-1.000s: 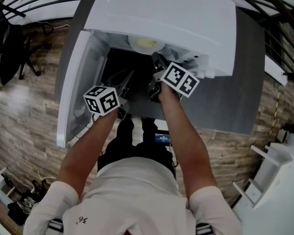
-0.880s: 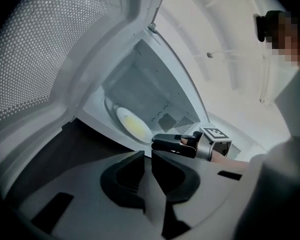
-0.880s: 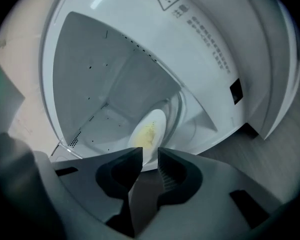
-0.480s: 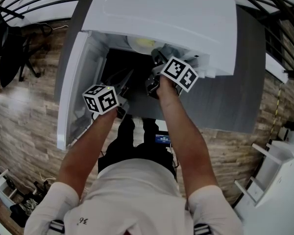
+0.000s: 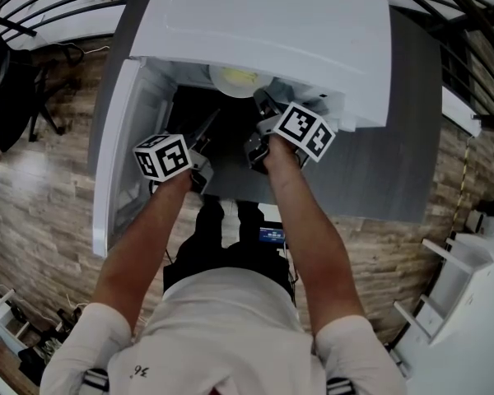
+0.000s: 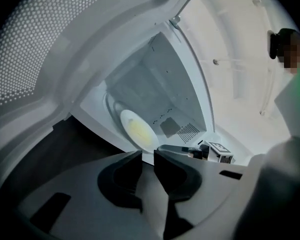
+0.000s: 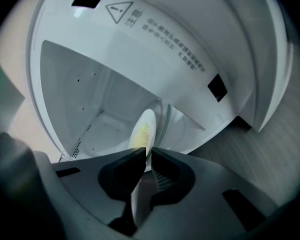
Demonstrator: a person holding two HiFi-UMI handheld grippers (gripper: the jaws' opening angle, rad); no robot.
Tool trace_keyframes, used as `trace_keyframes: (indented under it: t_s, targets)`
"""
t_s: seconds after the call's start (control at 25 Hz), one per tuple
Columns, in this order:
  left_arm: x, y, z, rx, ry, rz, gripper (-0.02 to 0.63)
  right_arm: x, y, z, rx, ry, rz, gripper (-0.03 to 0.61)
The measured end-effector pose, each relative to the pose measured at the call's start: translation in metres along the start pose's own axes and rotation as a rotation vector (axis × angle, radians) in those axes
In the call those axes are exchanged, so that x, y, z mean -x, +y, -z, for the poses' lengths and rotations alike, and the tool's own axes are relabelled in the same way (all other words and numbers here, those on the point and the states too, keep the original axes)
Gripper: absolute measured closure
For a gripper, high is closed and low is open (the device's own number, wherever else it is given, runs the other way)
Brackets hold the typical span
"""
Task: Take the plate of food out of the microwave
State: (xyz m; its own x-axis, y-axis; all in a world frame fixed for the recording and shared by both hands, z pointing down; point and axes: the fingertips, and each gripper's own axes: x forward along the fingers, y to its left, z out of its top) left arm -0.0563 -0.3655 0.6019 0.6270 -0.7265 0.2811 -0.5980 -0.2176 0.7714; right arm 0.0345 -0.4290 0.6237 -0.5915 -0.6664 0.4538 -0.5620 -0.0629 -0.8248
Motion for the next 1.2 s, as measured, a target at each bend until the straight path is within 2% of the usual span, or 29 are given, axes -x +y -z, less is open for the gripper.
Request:
trace_keyframes:
  t_s: [0.08, 0.2, 0.64, 1.2]
  targets:
    - [-0.005, 0.001, -0.002, 0.032, 0.008, 0.014, 0.512, 0.003, 0.001, -0.002, 0.002, 0.004, -0.001, 0.545]
    - [-0.012, 0.009, -0.004, 0.086, 0.007, 0.026, 0.476, 0.008, 0.001, -0.005, -0.006, 0.013, -0.009, 0.551]
    - [-0.027, 0.021, -0.019, 0.119, -0.031, -0.007, 0.474, 0.032, -0.018, -0.006, -0.099, 0.087, -0.037, 0.551]
    - [-0.045, 0.025, -0.016, 0.113, 0.005, 0.004, 0.476, 0.055, -0.037, 0.004, -0.089, 0.189, -0.05, 0.558]
